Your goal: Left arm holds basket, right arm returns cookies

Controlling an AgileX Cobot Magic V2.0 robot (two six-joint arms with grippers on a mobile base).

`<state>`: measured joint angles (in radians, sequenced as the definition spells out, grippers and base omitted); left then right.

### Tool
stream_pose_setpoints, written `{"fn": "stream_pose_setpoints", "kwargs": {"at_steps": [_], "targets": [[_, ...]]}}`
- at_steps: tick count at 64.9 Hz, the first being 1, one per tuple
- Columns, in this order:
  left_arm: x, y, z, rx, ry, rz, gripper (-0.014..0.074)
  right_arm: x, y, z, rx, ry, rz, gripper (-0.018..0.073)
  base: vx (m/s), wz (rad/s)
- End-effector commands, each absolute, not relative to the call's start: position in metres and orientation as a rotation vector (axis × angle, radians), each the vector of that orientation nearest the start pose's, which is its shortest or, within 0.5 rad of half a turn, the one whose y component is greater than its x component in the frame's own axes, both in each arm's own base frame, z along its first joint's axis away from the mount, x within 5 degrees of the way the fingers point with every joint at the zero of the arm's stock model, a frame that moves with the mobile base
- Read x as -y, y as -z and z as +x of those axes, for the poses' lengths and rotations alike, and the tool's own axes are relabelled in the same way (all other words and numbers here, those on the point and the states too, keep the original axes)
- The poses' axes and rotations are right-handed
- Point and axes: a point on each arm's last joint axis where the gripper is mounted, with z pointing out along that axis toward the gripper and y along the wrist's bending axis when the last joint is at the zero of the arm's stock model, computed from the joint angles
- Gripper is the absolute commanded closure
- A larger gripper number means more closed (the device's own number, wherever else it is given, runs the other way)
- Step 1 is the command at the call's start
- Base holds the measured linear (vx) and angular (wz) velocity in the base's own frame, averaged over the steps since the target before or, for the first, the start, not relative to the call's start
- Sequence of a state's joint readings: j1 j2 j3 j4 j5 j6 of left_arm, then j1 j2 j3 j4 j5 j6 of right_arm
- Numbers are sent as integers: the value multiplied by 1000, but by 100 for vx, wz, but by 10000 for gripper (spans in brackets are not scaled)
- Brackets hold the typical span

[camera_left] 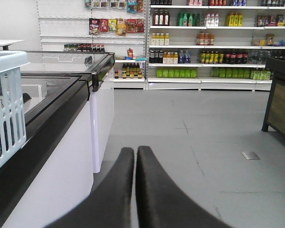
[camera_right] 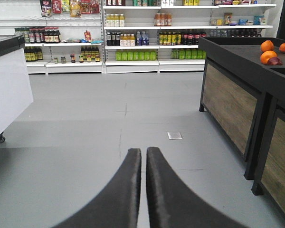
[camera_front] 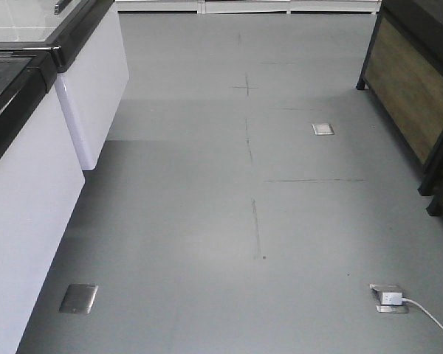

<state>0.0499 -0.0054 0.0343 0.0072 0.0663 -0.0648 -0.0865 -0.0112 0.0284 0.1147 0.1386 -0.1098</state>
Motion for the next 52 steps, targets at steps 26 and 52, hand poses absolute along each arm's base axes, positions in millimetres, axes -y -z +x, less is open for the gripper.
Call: {"fn": "stream_pose_setpoints", "kwargs": {"at_steps": [26,52], "targets": [[-3,-212,57,-1489,7,-83,602,4,-193,57,-1574,72,58,565,0,0],[-3,-212,57,-1489,7,-83,602,4,-193,57,-1574,72,58,565,0,0]]}}
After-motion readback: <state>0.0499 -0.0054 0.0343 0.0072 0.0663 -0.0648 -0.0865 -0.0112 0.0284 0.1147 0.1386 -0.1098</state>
